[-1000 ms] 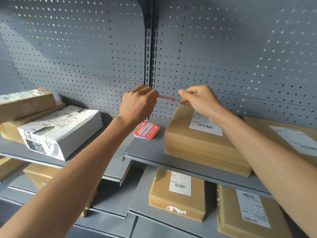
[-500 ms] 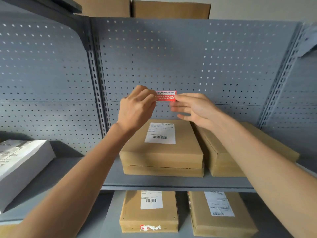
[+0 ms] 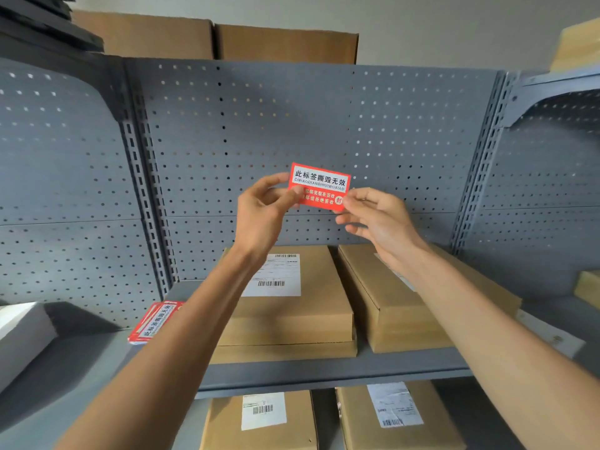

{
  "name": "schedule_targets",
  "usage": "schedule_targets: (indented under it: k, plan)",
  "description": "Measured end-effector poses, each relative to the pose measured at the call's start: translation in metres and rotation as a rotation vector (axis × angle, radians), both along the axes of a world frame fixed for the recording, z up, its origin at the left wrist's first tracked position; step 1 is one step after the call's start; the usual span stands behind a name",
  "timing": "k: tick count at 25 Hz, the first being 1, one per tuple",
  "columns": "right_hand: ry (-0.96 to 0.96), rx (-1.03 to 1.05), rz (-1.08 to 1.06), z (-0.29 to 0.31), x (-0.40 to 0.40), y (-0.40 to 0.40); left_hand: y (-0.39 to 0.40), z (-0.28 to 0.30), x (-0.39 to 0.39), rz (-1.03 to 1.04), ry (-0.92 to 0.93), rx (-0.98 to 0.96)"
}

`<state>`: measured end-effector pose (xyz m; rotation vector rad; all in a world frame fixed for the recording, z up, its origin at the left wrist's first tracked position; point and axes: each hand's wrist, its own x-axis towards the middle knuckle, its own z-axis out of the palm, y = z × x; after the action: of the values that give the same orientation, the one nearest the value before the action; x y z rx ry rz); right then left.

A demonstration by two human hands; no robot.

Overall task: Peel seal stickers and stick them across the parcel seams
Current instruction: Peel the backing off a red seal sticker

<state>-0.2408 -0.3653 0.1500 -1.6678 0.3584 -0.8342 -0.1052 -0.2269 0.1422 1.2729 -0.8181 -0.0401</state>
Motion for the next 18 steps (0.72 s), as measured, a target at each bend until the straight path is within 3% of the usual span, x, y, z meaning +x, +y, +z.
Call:
schedule_targets:
  k: [7, 18]
  plan:
    - [0.034, -0.037, 0.026, -0.003, 0.001, -0.004, -0.006, 0.003, 0.005, -0.009, 0.191, -0.05]
    - [0.05, -0.113, 0.057, -0.005, 0.014, 0.0, -0.003, -0.003, 0.019, 0.046, 0.238, 0.024]
